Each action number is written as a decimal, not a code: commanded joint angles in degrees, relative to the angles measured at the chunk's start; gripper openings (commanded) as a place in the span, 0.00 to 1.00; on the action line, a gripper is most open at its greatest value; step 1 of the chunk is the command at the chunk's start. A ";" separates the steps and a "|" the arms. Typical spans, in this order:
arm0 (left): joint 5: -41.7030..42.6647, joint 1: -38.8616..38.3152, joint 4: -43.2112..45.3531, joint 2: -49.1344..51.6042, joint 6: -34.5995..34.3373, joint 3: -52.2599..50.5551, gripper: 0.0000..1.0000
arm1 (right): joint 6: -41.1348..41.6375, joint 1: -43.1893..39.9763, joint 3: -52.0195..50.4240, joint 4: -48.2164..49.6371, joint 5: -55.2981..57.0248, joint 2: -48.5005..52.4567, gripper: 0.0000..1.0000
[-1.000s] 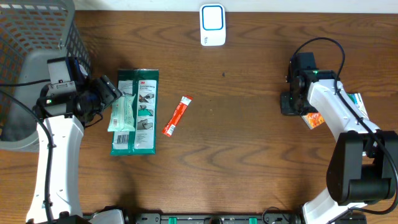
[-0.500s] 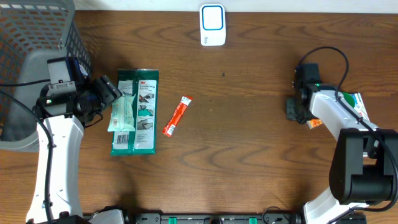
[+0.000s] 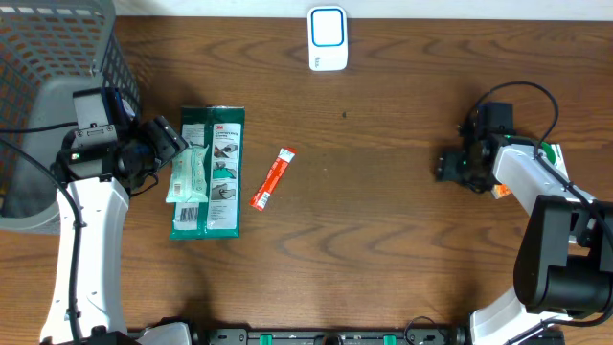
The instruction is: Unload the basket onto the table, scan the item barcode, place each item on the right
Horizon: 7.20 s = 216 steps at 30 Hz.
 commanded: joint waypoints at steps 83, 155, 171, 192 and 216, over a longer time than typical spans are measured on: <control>-0.17 0.17 -0.22 -0.26 -2.64 0.98 0.82 | 2.54 22.91 0.55 11.41 -22.91 -0.28 0.99; -0.17 0.17 -0.22 -0.26 -2.64 0.98 0.82 | 12.63 51.82 24.11 -1.70 13.90 17.86 0.01; -0.17 0.17 -0.22 -0.26 -2.64 0.98 0.82 | 10.97 50.71 24.33 19.19 14.51 18.27 0.11; -0.17 0.17 -0.24 -0.26 -2.64 0.98 0.82 | 10.58 50.38 24.44 0.17 14.14 23.50 0.02; -0.17 0.17 -0.22 -0.26 -2.64 0.98 0.82 | 8.92 50.27 25.86 -10.12 16.90 10.78 0.16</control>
